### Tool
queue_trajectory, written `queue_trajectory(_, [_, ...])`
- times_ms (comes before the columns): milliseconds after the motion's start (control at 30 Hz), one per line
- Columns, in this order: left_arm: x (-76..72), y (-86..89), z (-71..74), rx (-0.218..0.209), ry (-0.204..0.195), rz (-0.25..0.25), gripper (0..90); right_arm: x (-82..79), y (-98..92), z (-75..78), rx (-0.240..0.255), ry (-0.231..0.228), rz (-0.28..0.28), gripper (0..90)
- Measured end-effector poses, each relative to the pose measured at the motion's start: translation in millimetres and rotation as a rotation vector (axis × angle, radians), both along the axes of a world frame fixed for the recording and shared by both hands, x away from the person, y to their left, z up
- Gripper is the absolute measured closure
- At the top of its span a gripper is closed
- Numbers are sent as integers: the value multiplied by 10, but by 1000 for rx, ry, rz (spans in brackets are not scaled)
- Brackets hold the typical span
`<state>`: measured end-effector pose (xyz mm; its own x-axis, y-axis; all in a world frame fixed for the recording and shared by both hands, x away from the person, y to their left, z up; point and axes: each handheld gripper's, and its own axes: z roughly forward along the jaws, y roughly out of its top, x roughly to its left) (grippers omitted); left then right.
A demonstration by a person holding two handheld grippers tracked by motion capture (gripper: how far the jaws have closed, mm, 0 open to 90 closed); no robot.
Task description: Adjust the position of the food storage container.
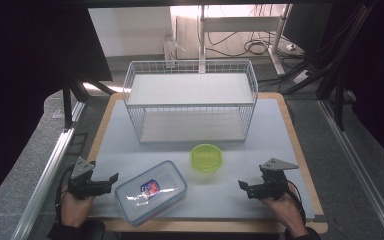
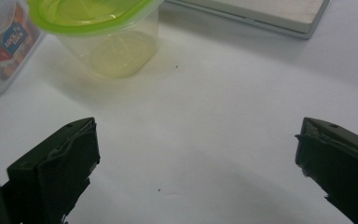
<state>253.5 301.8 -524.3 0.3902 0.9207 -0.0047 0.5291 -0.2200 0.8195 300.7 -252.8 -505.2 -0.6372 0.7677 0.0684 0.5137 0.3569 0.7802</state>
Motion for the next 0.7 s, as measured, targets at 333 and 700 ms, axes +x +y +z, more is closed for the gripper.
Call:
queue_trajectory(333, [37,-59,-5,-15,31,-37,49,1,47,-23,-11,44,27,0])
queue_trajectory(700, [27,-83,-20,-2,-22,-67,17,1,91,-6,-34,38,41,74])
